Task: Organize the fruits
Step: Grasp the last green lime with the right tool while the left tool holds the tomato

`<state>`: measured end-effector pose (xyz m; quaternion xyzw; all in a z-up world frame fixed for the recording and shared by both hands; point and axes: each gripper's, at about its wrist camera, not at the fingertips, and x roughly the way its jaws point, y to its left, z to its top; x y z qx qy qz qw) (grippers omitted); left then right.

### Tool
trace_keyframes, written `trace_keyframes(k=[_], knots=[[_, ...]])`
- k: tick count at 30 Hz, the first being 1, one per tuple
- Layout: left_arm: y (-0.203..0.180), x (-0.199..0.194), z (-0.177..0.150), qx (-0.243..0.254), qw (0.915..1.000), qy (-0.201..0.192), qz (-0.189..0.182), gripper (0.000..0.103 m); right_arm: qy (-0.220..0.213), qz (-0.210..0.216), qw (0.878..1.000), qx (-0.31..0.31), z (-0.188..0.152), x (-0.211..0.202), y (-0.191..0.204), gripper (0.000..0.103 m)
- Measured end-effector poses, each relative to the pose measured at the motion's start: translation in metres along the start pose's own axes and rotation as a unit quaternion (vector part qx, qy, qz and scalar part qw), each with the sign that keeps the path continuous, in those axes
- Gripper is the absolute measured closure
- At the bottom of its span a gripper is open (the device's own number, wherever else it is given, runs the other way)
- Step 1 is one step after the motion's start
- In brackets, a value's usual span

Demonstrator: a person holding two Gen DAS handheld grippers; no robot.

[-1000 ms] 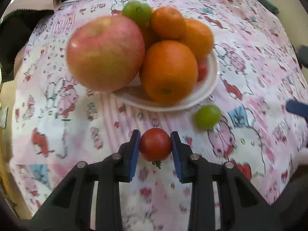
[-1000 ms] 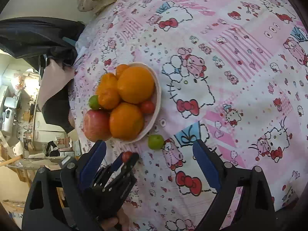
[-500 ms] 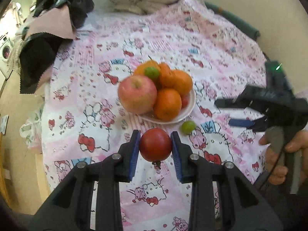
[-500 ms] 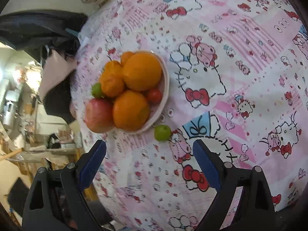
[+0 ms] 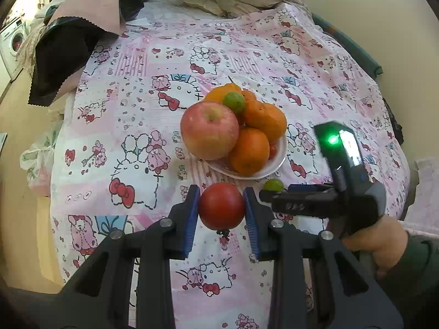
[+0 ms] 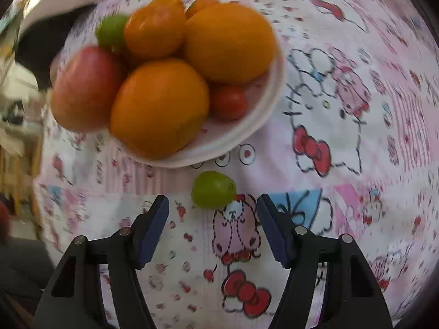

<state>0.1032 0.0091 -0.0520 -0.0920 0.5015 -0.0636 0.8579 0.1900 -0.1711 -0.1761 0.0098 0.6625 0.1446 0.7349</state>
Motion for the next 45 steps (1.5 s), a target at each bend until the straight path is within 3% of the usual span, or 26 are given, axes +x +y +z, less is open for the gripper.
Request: trace_keyframes(k=[9, 19, 25, 31, 35, 45], knots=[[0.006, 0.009, 0.004, -0.023, 0.9996, 0.018, 0.003, 0.075, -0.031, -0.016, 0.999, -0.040, 0.004, -0.004, 0.016, 0.069], [0.006, 0.007, 0.004, -0.028, 0.9994, 0.021, -0.005, 0.075, -0.036, 0.021, 0.999, 0.002, -0.002, -0.019, -0.007, 0.072], [0.008, 0.006, 0.004, -0.034, 0.9992, 0.021, -0.006, 0.075, -0.030, 0.007, 0.999, 0.008, -0.003, -0.008, -0.004, 0.063], [0.009, 0.006, 0.004, -0.036, 0.9991, 0.023, -0.005, 0.075, -0.013, 0.001, 1.000, -0.001, 0.001, 0.008, 0.004, 0.062], [0.009, 0.006, 0.005, -0.037, 0.9990, 0.024, -0.007, 0.075, -0.026, -0.012, 1.000, -0.013, 0.002, 0.008, 0.012, 0.062], [0.008, 0.005, 0.004, -0.036, 0.9991, 0.022, -0.008, 0.075, -0.027, 0.026, 0.999, 0.002, -0.005, 0.000, 0.002, 0.066]])
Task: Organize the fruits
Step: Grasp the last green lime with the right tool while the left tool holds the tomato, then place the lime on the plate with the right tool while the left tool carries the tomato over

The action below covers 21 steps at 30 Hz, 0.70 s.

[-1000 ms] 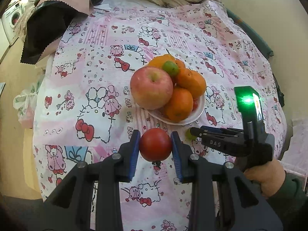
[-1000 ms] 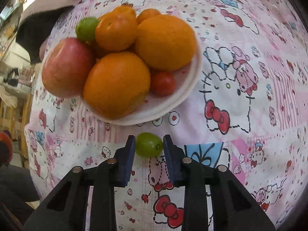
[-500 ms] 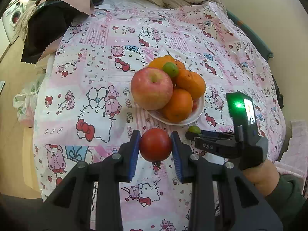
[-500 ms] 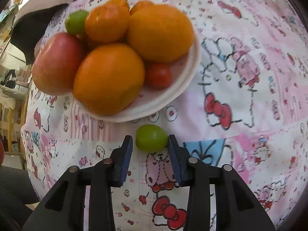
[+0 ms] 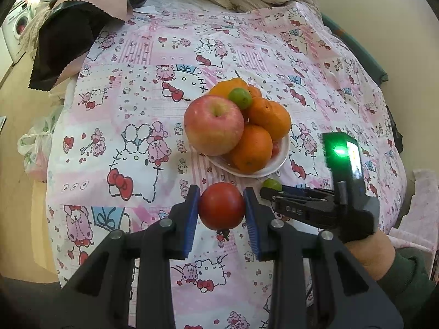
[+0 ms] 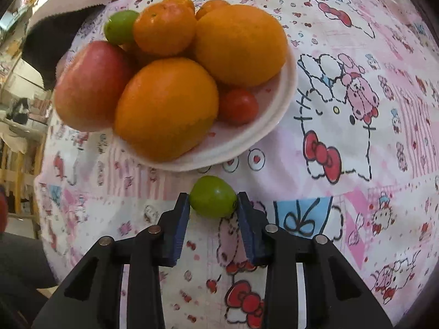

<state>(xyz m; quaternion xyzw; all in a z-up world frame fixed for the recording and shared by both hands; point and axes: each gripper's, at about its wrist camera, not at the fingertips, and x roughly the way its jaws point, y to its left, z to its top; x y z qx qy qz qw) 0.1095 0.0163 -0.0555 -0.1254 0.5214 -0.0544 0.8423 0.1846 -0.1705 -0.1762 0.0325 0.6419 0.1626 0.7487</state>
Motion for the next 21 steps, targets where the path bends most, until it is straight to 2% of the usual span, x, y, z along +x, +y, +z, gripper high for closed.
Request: trace_keyframes(k=[3, 8, 10, 17, 19, 21], knots=[[0.003, -0.001, 0.002, -0.008, 1.0000, 0.000, 0.000, 0.075, -0.020, 0.020, 0.999, 0.025, -0.001, -0.019, -0.008, 0.066], [-0.001, -0.001, 0.001, 0.002, 1.0000, -0.006, 0.005, 0.075, -0.091, 0.039, 0.993, 0.062, 0.011, -0.053, -0.023, 0.066], [0.000, 0.001, 0.000, 0.005, 0.9999, -0.004, 0.008, 0.075, -0.087, 0.045, 0.992, 0.075, 0.024, -0.044, -0.026, 0.066], [0.008, 0.007, 0.000, -0.006, 0.9997, 0.000, 0.024, 0.075, -0.059, 0.091, 0.986, 0.125, 0.023, -0.017, -0.043, 0.063], [0.008, 0.009, 0.001, -0.007, 0.9997, 0.002, 0.024, 0.075, -0.068, 0.093, 0.986, 0.124, 0.024, -0.024, -0.042, 0.058], [0.006, 0.010, 0.001, -0.003, 0.9997, 0.002, 0.023, 0.075, -0.080, 0.097, 0.984, 0.128, 0.024, -0.033, -0.042, 0.047]])
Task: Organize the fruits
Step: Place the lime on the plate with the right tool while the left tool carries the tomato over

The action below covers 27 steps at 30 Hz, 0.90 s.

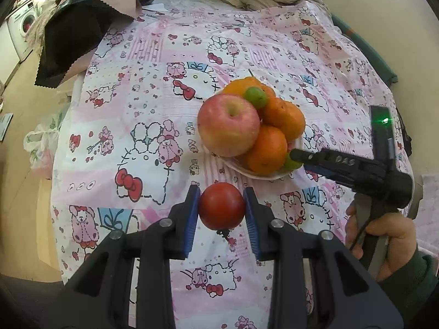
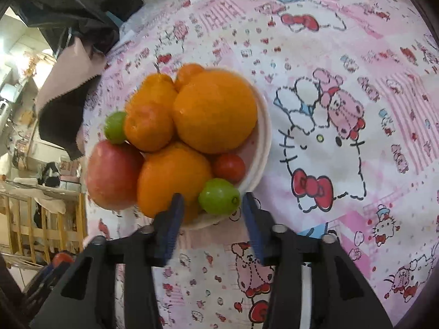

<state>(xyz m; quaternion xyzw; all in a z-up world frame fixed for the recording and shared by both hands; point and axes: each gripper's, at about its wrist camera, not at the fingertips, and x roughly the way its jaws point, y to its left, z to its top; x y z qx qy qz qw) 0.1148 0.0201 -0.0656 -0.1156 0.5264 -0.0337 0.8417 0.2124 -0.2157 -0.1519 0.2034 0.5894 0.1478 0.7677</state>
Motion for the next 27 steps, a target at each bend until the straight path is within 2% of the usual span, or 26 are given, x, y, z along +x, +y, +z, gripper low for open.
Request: trace_keyframes(k=[4, 7, 10, 12, 14, 18, 21, 24, 27], knots=[[-0.005, 0.000, 0.000, 0.011, 0.9999, -0.002, -0.002, 0.075, -0.023, 0.009, 1.000, 0.019, 0.002, -0.026, -0.002, 0.046], [-0.005, 0.002, 0.005, 0.018, 0.9998, 0.000, -0.004, 0.075, -0.024, -0.002, 0.999, 0.036, -0.001, -0.049, -0.005, 0.046], [-0.002, 0.003, 0.016, 0.013, 0.9999, -0.002, -0.005, 0.075, -0.010, -0.005, 0.999, 0.047, -0.007, -0.067, -0.006, 0.034], [-0.003, 0.008, 0.028, 0.008, 1.0000, 0.003, -0.004, 0.075, -0.011, 0.001, 0.999, 0.039, -0.014, -0.080, -0.006, 0.020], [-0.011, 0.015, 0.044, 0.012, 0.9999, 0.000, -0.007, 0.075, -0.019, -0.001, 0.999, 0.041, -0.018, -0.088, -0.009, 0.019], [-0.041, 0.026, 0.071, 0.063, 0.9975, -0.030, 0.009, 0.075, -0.022, 0.028, 0.997, 0.070, -0.015, -0.089, -0.018, 0.019], [-0.052, 0.035, 0.099, 0.063, 0.9972, -0.038, 0.013, 0.075, -0.018, 0.045, 0.995, 0.086, -0.009, -0.086, -0.020, 0.019], [-0.065, 0.053, 0.128, 0.077, 0.9966, -0.023, 0.019, 0.075, -0.022, 0.056, 0.994, 0.092, -0.004, -0.089, -0.020, 0.019], [-0.077, 0.067, 0.143, 0.095, 0.9949, -0.018, 0.030, 0.075, -0.025, 0.067, 0.993, 0.094, 0.000, -0.091, -0.018, 0.019]])
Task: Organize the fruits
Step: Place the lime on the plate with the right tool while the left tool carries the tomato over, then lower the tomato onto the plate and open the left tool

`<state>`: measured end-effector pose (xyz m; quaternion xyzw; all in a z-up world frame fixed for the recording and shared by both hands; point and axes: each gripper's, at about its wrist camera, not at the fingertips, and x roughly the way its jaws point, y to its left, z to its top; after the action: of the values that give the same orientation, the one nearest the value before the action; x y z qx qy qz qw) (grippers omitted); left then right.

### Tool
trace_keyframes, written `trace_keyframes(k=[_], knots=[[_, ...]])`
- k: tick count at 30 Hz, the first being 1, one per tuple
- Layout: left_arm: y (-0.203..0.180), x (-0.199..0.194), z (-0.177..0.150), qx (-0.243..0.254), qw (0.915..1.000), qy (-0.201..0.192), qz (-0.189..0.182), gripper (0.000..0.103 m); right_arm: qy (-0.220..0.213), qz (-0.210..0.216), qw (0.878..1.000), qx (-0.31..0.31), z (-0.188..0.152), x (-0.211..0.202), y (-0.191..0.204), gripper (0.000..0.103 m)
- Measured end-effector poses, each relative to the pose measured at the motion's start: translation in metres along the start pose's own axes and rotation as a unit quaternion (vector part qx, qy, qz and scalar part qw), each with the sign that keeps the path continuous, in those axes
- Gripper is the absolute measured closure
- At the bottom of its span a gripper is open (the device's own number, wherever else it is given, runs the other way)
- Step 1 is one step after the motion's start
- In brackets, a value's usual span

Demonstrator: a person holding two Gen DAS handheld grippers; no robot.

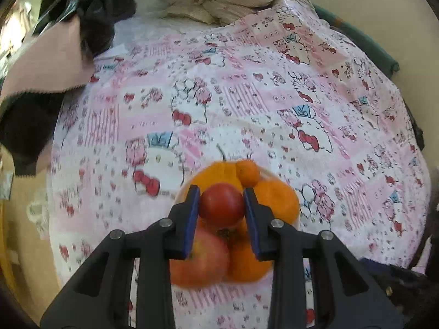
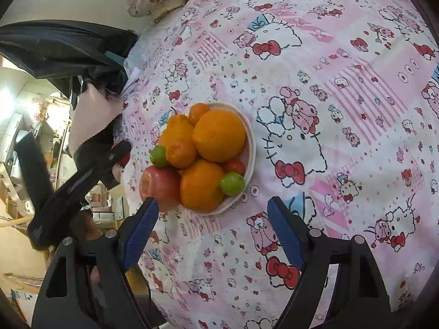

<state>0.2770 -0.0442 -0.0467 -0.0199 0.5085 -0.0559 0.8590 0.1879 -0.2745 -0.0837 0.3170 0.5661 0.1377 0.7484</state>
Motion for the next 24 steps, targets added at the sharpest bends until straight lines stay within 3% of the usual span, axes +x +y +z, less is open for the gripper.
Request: trace_keyframes(k=[3, 10, 17, 21, 24], knots=[[-0.005, 0.007, -0.006, -0.003, 0.9998, 0.019, -0.002, 0.075, -0.001, 0.009, 1.000, 0.004, 0.004, -0.002, 0.001, 0.019], [-0.020, 0.008, -0.057, 0.019, 0.9991, 0.030, 0.022, 0.075, 0.008, 0.040, 0.999, 0.013, 0.005, -0.003, 0.006, 0.017], [-0.037, 0.018, -0.064, 0.032, 0.9959, 0.013, 0.083, 0.074, 0.008, 0.049, 0.999, 0.011, 0.002, -0.006, 0.010, 0.017], [-0.044, 0.022, -0.064, 0.055, 0.9929, 0.013, 0.104, 0.067, 0.001, 0.057, 0.998, 0.030, 0.005, -0.013, 0.001, 0.017], [-0.043, 0.019, -0.066, 0.048, 0.9929, 0.012, 0.108, 0.051, -0.001, 0.064, 0.997, 0.036, 0.007, -0.015, 0.000, 0.017]])
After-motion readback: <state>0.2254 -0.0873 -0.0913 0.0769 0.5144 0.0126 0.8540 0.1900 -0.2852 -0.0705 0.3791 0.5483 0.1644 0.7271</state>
